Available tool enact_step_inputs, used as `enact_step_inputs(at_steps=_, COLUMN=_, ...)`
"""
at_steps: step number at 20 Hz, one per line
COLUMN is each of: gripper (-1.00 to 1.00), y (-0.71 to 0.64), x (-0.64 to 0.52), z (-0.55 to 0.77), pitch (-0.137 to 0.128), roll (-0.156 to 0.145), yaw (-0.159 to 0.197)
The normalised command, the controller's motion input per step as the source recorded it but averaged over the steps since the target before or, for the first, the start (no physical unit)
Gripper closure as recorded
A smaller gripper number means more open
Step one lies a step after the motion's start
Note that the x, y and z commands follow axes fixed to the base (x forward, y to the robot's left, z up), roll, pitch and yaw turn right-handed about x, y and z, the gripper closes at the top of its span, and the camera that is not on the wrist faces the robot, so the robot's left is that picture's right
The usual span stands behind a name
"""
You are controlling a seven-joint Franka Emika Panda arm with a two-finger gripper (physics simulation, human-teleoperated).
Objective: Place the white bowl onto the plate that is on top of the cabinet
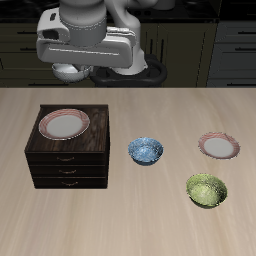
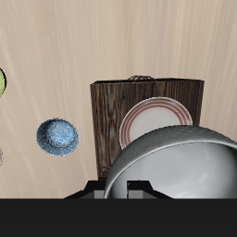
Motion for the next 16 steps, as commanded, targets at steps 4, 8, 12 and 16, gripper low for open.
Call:
enact_step_inputs(at_steps=4, gripper=1.00, y=-0.40, x=-0.01, z=-0.01, pitch=-0.006, roll=-0.031, yaw=-0.029)
enact_step_inputs(at_steps=8, gripper=1.00, y=-0.23, x=-0.04, z=-0.11, pitch=0.013, roll=0.008, yaw=0.022)
enact_step_inputs(at_steps=12, gripper=1.00, y=-0.29, x=-0.04, z=-0.15, pitch=0.014, roll=0.015, yaw=0.001)
enact_step_inputs(at_steps=16, gripper=1.00, y=0.02, x=-0.03, z=0.09, pitch=-0.026, roll=0.089, yaw=0.048)
